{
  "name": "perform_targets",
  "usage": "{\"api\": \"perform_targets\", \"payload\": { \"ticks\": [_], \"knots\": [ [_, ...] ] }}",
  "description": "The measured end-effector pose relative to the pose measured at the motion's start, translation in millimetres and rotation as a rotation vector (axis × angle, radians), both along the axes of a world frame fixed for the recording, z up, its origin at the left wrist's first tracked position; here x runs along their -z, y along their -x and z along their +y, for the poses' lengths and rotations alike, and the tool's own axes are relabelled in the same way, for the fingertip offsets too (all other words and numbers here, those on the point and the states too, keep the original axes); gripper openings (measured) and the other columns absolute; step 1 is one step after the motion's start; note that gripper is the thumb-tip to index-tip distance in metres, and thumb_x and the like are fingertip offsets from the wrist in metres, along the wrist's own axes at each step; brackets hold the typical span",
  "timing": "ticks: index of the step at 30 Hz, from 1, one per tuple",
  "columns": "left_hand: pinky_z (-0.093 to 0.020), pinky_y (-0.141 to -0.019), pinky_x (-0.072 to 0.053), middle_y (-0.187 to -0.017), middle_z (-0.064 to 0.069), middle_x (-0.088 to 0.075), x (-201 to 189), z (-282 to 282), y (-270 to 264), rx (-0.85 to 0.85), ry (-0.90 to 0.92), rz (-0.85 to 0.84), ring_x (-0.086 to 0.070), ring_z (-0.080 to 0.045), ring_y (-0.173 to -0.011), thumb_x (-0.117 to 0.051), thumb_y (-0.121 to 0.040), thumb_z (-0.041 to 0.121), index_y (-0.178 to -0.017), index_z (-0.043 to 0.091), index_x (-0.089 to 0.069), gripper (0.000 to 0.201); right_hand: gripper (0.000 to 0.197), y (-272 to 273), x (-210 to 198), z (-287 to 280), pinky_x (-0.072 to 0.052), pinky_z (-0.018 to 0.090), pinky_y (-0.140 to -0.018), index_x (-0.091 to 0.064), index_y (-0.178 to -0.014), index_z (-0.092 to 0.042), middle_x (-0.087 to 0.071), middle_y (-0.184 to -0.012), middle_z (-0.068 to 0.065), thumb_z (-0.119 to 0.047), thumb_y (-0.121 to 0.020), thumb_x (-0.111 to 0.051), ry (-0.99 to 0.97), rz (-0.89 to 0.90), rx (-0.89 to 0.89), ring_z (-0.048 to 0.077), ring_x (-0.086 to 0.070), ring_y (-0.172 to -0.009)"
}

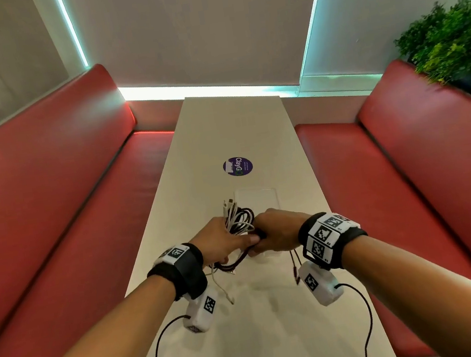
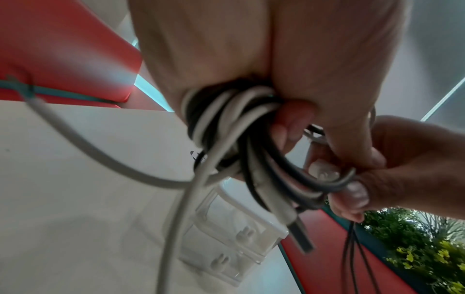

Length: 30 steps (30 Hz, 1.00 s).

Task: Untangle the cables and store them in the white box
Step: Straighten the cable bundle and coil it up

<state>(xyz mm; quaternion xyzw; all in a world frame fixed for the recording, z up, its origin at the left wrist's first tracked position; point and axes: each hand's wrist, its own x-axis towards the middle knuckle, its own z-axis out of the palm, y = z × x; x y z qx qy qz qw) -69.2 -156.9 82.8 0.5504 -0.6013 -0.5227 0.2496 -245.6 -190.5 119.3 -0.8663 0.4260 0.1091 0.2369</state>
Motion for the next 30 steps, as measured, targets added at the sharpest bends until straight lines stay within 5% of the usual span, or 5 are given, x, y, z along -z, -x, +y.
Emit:
{"api": "perform_targets", "payload": {
  "ticks": [4,10,20,26,30],
  "knots": [
    [-0.025,-0.046,-0.043,-0.076,0.000,-0.072,-2,2,-1,0.094,-0.054,-0.033,-0.054,-0.002,-0.047,-0.083,-0.079,0.028,-0.093,0.021,-0.067,0.022,0.014,2,-8,-1,-0.049,0.031,-0.072,-0.066,-0.104,-0.020,-0.070,-0.090,-0.001,-0.027,-0.093,-0.062,-0.013,-0.001,-0.011,0.018,-0.063,-0.081],
    [-0.031,-0.058,-0.045,-0.066,-0.002,-0.060,-2,-2,-2,0.134,-0.038,-0.187,-0.049,-0.016,-0.055,-0.067,-0.087,0.026,-0.087,0.010,-0.066,0.015,0.020,5,-11,-5,-0.049,0.031,-0.068,-0.064,-0.096,-0.021,-0.065,-0.084,-0.004,-0.040,-0.092,-0.068,0.117,-0.058,0.039,0.015,-0.060,-0.075],
    [-0.029,-0.066,-0.042,-0.071,-0.002,-0.058,8,-9,-11,-0.068,0.107,-0.151,-0.050,-0.015,-0.065,-0.062,-0.094,0.041,-0.083,0.020,-0.065,0.024,0.021,16,-20,-16,-0.055,0.035,-0.088,-0.068,-0.115,-0.021,-0.073,-0.108,-0.002,-0.019,-0.101,-0.052,-0.008,-0.034,0.154,0.017,-0.068,-0.097],
    [-0.032,-0.068,-0.041,-0.074,-0.006,-0.053,7,-10,-7,-0.068,0.066,-0.071,-0.047,-0.019,-0.069,-0.064,-0.092,0.044,-0.087,0.010,-0.060,0.034,0.016,12,-8,-16,-0.062,0.044,-0.083,-0.069,-0.106,-0.002,-0.070,-0.097,0.014,-0.007,-0.102,-0.054,-0.237,-0.572,0.483,0.029,-0.075,-0.087],
    [-0.039,-0.095,-0.053,-0.109,-0.011,-0.074,8,-3,8,-0.025,-0.030,0.314,-0.072,-0.025,-0.101,-0.066,-0.096,0.024,-0.121,0.009,-0.064,0.029,0.016,-1,-2,-17,-0.061,0.049,-0.086,-0.072,-0.100,0.000,-0.073,-0.096,0.020,-0.001,-0.099,-0.056,-0.201,-0.729,0.599,0.033,-0.073,-0.085]
  ]
}}
